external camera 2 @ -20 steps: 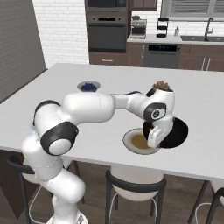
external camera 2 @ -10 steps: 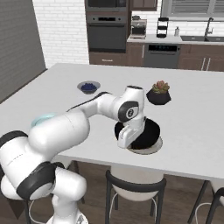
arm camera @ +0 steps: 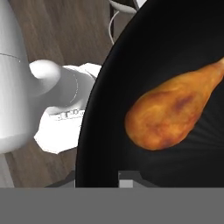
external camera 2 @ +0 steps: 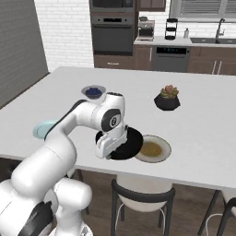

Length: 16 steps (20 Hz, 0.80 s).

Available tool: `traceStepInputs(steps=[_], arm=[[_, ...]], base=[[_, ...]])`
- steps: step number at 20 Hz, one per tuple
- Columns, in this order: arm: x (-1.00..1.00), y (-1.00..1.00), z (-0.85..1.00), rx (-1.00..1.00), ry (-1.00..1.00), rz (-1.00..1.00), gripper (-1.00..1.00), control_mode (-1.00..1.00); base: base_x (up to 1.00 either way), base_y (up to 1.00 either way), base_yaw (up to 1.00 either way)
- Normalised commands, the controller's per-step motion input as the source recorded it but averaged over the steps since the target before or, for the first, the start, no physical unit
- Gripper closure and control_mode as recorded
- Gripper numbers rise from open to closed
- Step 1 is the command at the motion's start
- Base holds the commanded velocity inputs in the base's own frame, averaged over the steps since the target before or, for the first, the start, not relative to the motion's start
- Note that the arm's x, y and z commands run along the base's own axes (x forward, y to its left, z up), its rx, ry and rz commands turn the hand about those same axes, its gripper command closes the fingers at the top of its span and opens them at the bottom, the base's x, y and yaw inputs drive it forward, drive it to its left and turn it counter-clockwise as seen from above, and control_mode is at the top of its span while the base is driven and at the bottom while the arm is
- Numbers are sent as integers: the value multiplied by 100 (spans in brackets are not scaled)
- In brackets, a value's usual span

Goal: Pick the chicken drumstick and garlic from their plates and place them in the bowl. Then put the bowl in the fridge.

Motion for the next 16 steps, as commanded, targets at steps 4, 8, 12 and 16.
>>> traceStepInputs(steps=[4, 8, 12, 16], arm=[[0, 1, 0, 0, 0, 0, 100, -100], [0, 2, 0, 1, 0, 0, 100, -100], [0, 0, 0, 0, 0, 0, 100, 100], [0, 0, 0, 0, 0, 0, 100, 100]], base=[[0, 0, 0], [0, 0, 0], [-95, 3, -1], [-77, -2, -28]])
